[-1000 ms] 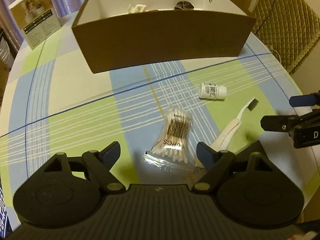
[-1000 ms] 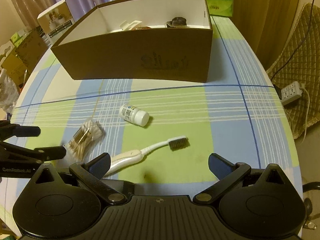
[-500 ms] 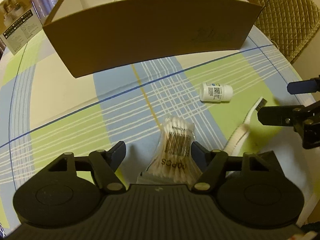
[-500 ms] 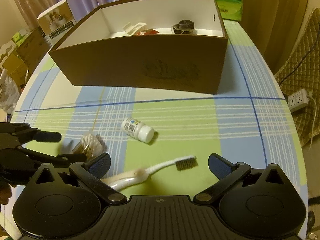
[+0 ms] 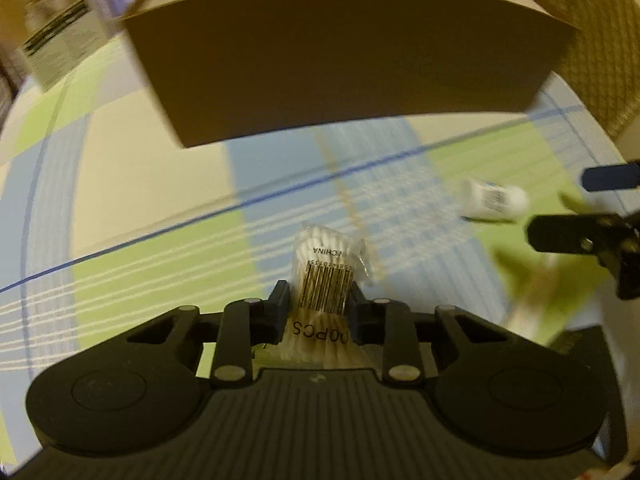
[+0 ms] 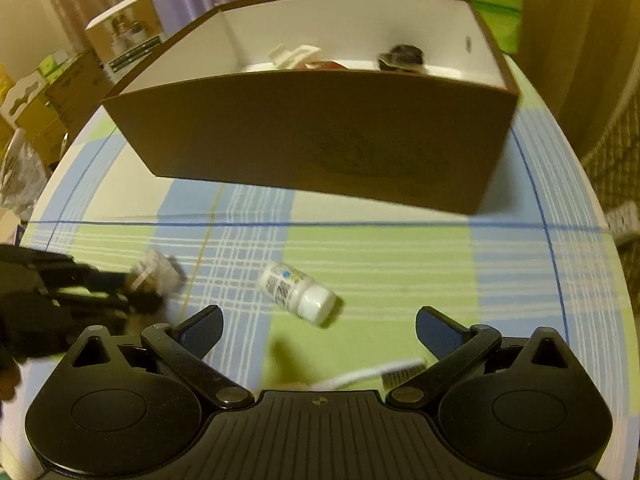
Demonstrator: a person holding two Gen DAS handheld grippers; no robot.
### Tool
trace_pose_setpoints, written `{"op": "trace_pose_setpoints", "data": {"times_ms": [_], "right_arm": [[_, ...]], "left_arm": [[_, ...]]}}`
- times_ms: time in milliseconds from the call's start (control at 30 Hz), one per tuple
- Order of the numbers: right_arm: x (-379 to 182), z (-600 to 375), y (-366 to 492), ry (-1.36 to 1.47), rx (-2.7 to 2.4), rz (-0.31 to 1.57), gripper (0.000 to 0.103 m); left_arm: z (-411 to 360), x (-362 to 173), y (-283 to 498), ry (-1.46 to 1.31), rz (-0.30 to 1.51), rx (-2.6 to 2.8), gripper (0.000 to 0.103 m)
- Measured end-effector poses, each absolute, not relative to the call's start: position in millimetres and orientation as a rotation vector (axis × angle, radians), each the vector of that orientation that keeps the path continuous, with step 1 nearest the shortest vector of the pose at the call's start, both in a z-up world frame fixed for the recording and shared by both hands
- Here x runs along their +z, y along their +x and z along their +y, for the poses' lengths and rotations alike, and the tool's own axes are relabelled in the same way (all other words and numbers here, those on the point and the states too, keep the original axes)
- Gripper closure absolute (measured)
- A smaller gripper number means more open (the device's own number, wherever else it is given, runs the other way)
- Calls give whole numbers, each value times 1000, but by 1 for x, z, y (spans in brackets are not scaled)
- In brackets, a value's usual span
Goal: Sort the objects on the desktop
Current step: 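Close the left tool on the cotton swab bag while the right tool grasps the white pill bottle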
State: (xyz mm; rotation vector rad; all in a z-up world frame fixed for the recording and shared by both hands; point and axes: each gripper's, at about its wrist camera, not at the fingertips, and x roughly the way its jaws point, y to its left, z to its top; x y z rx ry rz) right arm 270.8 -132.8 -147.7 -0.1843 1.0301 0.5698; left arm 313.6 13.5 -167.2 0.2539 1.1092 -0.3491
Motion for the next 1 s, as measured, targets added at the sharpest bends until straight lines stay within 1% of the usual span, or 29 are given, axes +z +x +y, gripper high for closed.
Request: {"op": "trace_pose_setpoints", "data": {"times_ms": [67, 200, 300, 367, 400, 433, 467, 500, 533, 567, 600, 1000], "right_arm": [[-151, -127, 273, -216, 597, 1013, 14], [-159, -118, 279, -257, 629, 997, 21], [-165, -111, 285, -278, 653, 999, 30], [-169, -107, 287, -296, 671, 1009, 40], [-171, -104, 287, -304, 679, 1015, 42], [-174, -102, 286, -316, 686, 1025, 48], [-177, -100, 286, -329, 691, 1036, 56], [-180, -98, 284, -343, 694, 1044, 57], [-181, -96, 281, -363, 699, 1026, 64], [-181, -94, 279, -377, 706, 1016, 74], [-181, -93, 277, -381, 708, 1013, 79], [-169, -105, 270, -280, 682, 1066, 79]], "left_arm": [[25, -167, 319, 238, 1111, -312, 79], [49, -166, 324, 205, 1119, -265, 79], [60, -167, 325, 177, 1127, -254, 79], [63, -167, 323, 171, 1129, -250, 79], [64, -167, 322, 169, 1129, -249, 79], [64, -167, 321, 168, 1129, -247, 79], [64, -167, 321, 166, 1129, -246, 79], [64, -167, 321, 166, 1128, -246, 79], [64, -167, 321, 166, 1128, -246, 79], [65, -167, 320, 167, 1127, -246, 79], [64, -166, 319, 170, 1126, -246, 79], [53, -165, 310, 179, 1131, -295, 82]]}}
